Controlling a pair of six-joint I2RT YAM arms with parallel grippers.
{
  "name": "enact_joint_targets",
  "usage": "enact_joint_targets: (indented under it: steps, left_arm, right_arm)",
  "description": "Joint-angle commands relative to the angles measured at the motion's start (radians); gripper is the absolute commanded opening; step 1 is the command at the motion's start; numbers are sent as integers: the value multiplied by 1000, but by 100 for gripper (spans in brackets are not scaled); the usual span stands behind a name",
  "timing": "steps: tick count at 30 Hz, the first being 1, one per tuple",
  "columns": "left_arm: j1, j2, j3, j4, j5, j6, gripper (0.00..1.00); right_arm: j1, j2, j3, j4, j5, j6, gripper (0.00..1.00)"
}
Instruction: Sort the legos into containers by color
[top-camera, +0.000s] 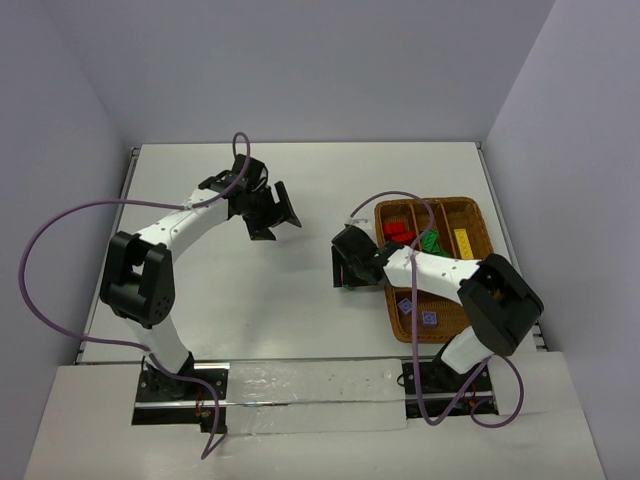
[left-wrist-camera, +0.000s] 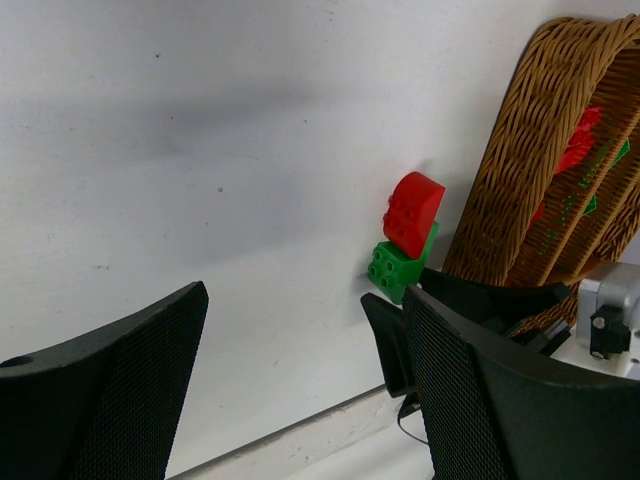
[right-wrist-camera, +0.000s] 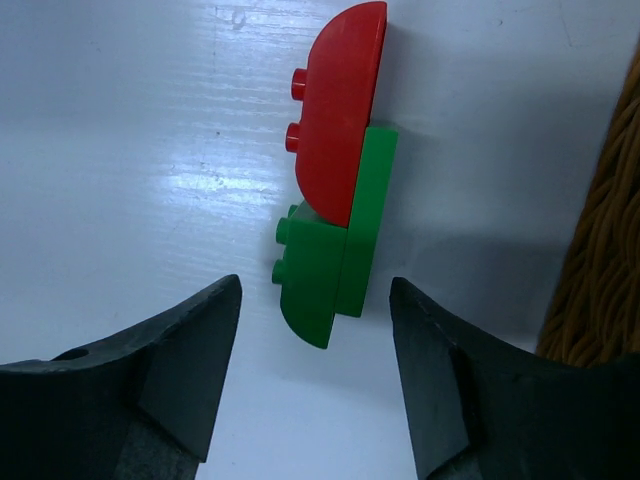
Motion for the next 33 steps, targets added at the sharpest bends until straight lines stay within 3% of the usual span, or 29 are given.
enact_joint_targets:
  steps: [1,4,6,10,13,20,28,33]
  left_arm:
    - [1,-58,1,28,3,-13,86]
    - [1,-66,7,26,-3,-13,86]
    - [1,-62,16,20,4,-7,86]
    - [1,-48,40,39,122,3,88]
    - [-11,-34,52,123,314,-27,92]
    - [-40,-47,-23,346,538,-61,93]
    - [-96,-19,-5,295,476,0,88]
    - [-114,6,-18,289,441,5,75]
  right_arm:
    - [6,15,31,53,25,-6,55]
    - [7,8,27,55,25,-5,40]
    - [8,-30,25,49,23,-15,25]
    - [18,-145,-20,116,-14,-70,25]
    - [16,-259,-84,245,-102,-129,22]
    - [18,-370,-134,341,-189,-154,20]
    - [21,-383,-107,338,-222,-159,18]
    - [23,-397,-98,332,-219,-160,18]
